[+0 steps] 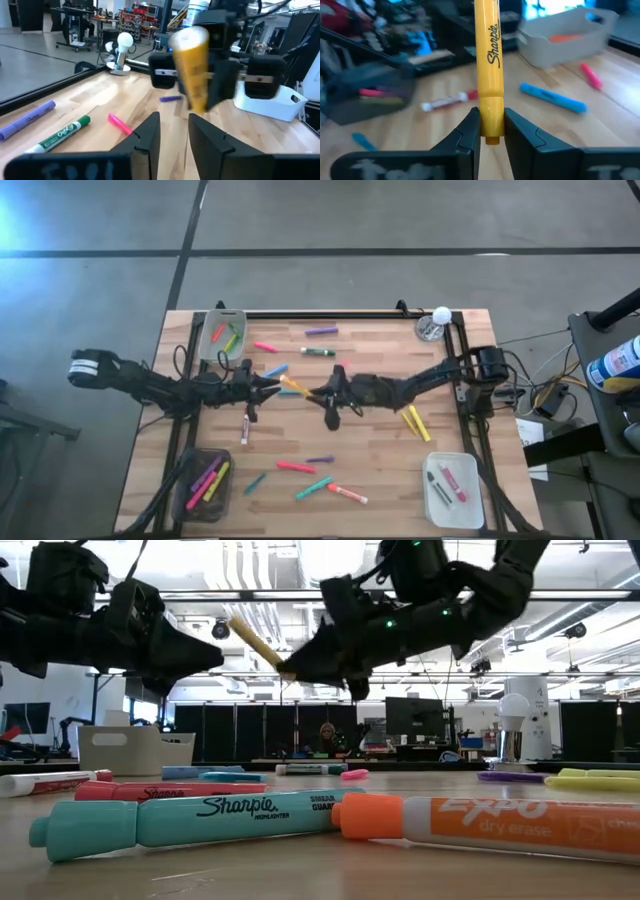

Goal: Pick & Place Markers
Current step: Put the yellow marker pen into the black bin

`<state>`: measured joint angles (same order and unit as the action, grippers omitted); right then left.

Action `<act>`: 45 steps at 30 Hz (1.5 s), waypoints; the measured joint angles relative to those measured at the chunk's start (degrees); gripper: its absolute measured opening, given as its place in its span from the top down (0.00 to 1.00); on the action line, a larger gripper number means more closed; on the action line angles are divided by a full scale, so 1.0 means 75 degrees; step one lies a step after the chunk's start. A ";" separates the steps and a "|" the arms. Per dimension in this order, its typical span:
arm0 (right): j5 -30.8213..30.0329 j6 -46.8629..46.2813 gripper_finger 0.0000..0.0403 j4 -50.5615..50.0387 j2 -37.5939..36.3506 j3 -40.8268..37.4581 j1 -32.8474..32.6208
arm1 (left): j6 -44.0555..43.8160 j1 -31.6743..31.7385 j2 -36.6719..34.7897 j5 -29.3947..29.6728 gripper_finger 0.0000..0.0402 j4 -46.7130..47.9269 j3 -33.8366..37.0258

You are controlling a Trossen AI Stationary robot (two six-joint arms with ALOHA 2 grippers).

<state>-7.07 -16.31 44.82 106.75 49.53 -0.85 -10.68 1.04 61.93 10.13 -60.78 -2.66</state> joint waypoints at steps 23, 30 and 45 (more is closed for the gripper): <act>0.0535 0.0296 0.84 0.2646 0.1751 0.0381 -0.0382 | -0.0009 0.0000 0.0001 -0.0017 0.76 0.0155 0.0003; -0.0123 0.0559 0.84 0.2266 0.1434 0.0343 -0.0382 | -0.0009 0.0000 0.0001 -0.0017 0.76 0.0210 -0.0019; -0.0414 0.0642 0.84 0.2230 0.1429 0.0343 -0.0441 | -0.0449 -0.0055 0.0003 -0.2221 0.76 0.0127 -0.0481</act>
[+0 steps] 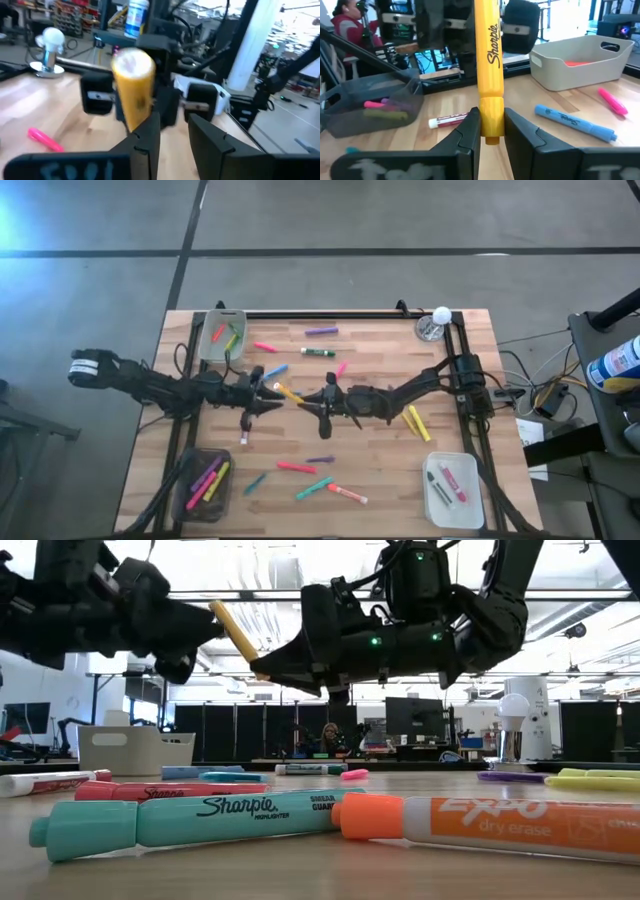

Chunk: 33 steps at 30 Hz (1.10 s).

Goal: Pick & Place Markers
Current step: Put the yellow marker pen into the black bin

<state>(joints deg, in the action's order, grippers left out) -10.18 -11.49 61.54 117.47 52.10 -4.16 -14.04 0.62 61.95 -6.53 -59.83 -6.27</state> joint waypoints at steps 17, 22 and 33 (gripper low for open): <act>-0.0053 0.0143 0.84 0.0110 -0.0003 0.0034 -0.0140 | 0.0023 -0.0012 0.0001 0.0827 0.76 -0.0005 -0.0119; -0.0094 0.0160 0.84 0.0129 -0.0006 0.0035 -0.0183 | 0.0023 -0.0012 -0.0005 0.0835 0.76 -0.0012 -0.0119; -0.0141 0.0287 0.84 0.0353 -0.0019 0.0038 -0.0319 | -0.0291 0.0008 -0.0052 0.1018 0.76 -0.0285 -0.0119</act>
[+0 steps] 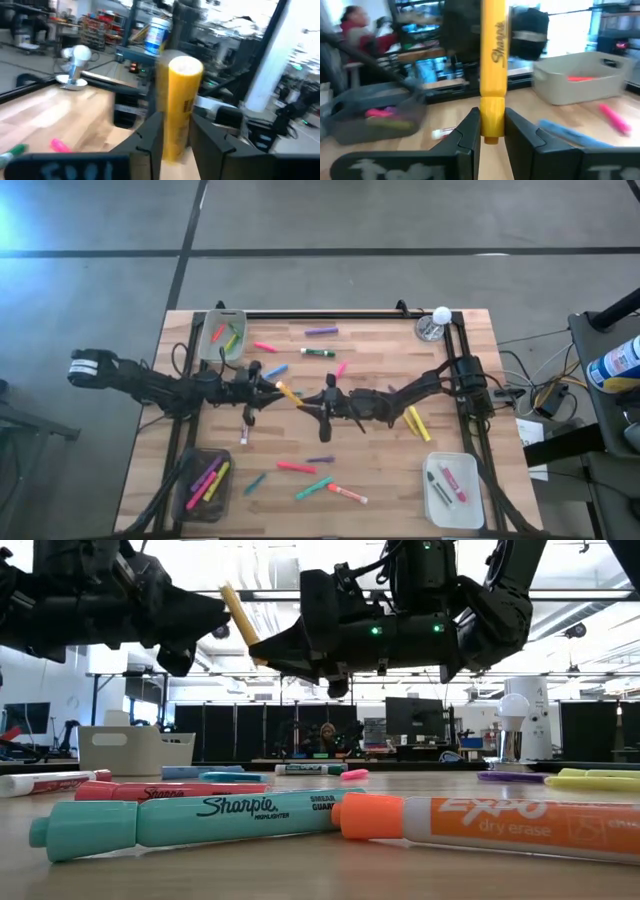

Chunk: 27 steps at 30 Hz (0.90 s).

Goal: Pick & Place Markers
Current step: Put the yellow marker pen into the black bin

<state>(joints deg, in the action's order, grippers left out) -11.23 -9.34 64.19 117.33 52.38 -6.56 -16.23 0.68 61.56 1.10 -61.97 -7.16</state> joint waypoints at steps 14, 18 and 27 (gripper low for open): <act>-0.0011 0.0098 0.84 0.0153 -0.0012 0.0021 -0.0119 | -0.0004 -0.0359 0.0003 -0.0137 0.76 0.0263 -0.0312; -0.0002 0.0172 0.84 0.0151 -0.0052 0.0023 -0.0147 | 0.0405 -0.0442 0.0003 -0.0198 0.76 0.0244 -0.0402; -0.0076 0.0302 0.84 0.0086 -0.0136 0.0014 -0.0199 | 0.0315 -0.0451 0.0003 -0.0226 0.76 0.0292 -0.0400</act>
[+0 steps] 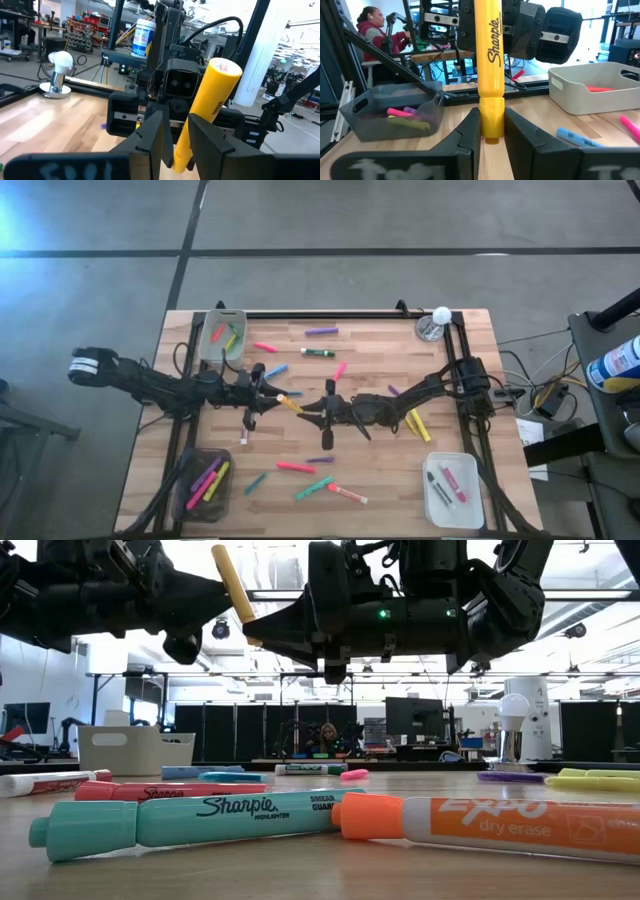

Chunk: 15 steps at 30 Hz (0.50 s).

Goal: Pick & Place Markers
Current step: Put the yellow marker pen into the black bin

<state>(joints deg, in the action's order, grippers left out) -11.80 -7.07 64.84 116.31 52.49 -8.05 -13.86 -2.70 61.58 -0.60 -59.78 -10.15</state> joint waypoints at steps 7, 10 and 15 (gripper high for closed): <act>-0.0007 0.0000 0.84 -0.0080 -0.0001 -0.0003 0.0003 | 0.0175 -0.0005 0.0000 -0.0050 0.73 0.0310 -0.0014; -0.0004 0.0006 0.84 -0.0090 -0.0003 -0.0003 0.0003 | 0.0242 -0.0006 0.0000 -0.0050 0.65 0.0332 -0.0016; -0.0032 0.0021 0.84 -0.0060 -0.0024 -0.0003 0.0003 | -0.0149 -0.0009 0.0000 0.0017 0.49 0.0348 -0.0114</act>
<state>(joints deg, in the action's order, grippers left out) -12.04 -6.91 64.39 116.13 52.47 -8.03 -14.98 -2.77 61.58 -0.47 -57.17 -11.01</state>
